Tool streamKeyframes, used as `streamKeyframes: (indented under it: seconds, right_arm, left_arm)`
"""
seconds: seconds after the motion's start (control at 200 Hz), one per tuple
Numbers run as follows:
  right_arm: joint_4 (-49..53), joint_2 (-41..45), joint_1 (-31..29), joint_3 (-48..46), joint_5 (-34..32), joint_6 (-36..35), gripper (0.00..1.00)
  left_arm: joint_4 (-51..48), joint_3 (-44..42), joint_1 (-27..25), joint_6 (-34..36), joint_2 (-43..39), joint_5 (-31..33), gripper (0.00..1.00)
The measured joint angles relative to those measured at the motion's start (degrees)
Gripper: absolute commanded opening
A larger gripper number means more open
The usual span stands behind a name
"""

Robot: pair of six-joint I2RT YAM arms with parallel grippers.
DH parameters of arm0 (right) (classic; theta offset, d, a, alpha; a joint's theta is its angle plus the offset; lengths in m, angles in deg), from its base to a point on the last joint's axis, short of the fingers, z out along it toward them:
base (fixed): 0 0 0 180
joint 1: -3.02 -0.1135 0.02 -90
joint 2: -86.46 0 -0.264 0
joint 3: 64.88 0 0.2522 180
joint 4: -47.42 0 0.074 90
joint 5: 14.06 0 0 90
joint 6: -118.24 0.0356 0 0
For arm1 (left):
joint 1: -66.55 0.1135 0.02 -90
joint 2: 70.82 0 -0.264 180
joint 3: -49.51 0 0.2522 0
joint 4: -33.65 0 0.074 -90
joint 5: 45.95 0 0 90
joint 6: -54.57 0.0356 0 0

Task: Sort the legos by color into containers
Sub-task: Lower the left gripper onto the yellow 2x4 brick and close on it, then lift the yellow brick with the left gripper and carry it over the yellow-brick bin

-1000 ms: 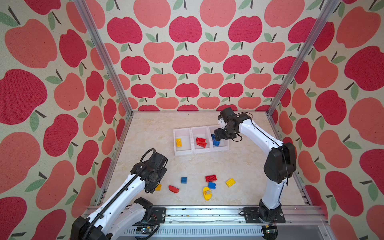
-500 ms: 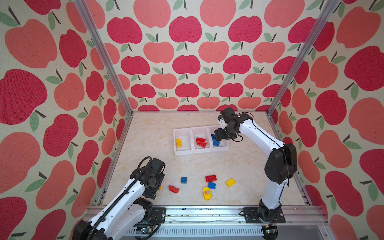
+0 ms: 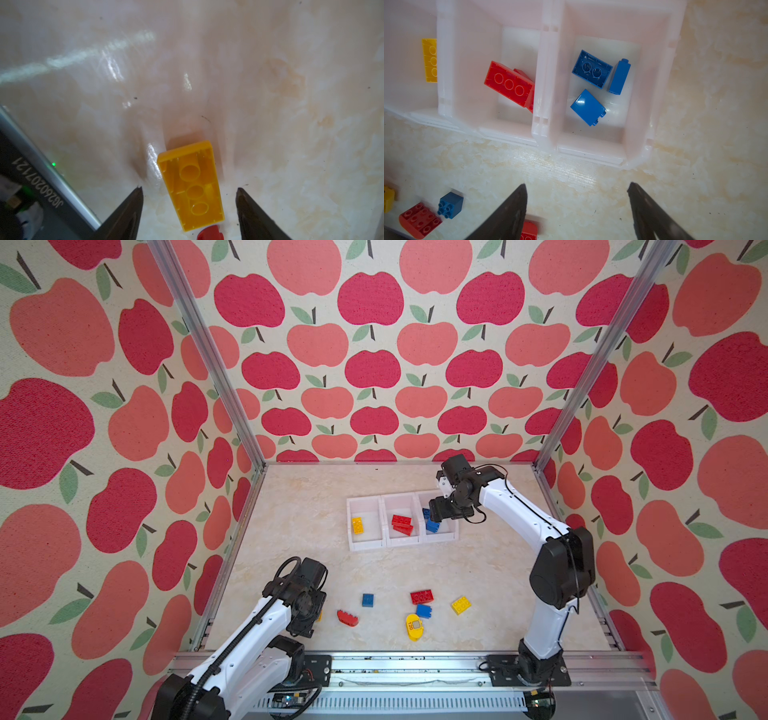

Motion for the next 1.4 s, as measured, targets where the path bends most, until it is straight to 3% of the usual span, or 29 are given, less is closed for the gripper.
streamKeyframes:
  seconds: [0.605,0.835,1.086,1.401]
  right_arm:
    - [-0.11,2.03,0.00,-3.13,0.02,0.02,0.79]
    - [-0.26,4.72,0.07,-6.36,0.02,0.04,0.80]
    - [-1.27,7.96,0.24,-10.03,0.26,0.33,0.80]
    - [-3.34,12.74,0.35,-16.76,1.03,2.89,0.87]
  left_arm:
    - [0.35,-0.11,0.31,0.50,-1.99,0.04,0.34]
    - [-2.43,2.38,0.31,1.42,-2.21,0.55,0.33]
    - [-4.11,11.10,-0.28,5.29,1.46,2.67,0.32]
    - [-4.55,28.46,-3.96,15.26,14.64,7.80,0.32]
